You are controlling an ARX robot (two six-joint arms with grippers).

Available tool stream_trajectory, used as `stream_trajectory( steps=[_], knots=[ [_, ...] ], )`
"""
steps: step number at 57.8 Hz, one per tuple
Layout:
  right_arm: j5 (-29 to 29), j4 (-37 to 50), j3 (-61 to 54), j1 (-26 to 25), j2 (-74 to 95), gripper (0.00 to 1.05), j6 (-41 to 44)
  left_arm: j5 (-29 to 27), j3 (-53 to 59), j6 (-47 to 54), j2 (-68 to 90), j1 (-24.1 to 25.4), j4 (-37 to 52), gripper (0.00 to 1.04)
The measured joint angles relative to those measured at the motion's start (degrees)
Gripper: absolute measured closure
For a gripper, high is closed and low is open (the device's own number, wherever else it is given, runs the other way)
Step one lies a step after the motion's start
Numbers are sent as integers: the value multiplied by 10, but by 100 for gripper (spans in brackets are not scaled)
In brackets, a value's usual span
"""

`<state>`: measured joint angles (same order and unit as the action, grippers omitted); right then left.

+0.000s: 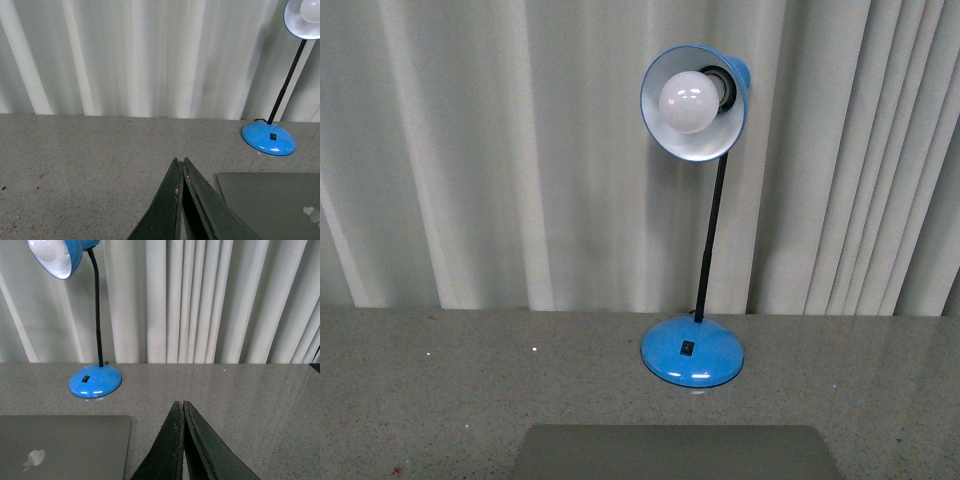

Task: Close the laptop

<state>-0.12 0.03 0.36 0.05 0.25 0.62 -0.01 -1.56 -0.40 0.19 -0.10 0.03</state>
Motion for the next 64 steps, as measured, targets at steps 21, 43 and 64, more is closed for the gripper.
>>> stream_trajectory(
  steps=[21,43,64],
  knots=[
    [0,0,0,0,0,36,0,0,0,0,0,0,0,31],
    [0,0,0,0,0,7,0,0,0,1,0,0,0,7],
    [0,0,0,0,0,7,0,0,0,1,0,0,0,7]
  ],
)
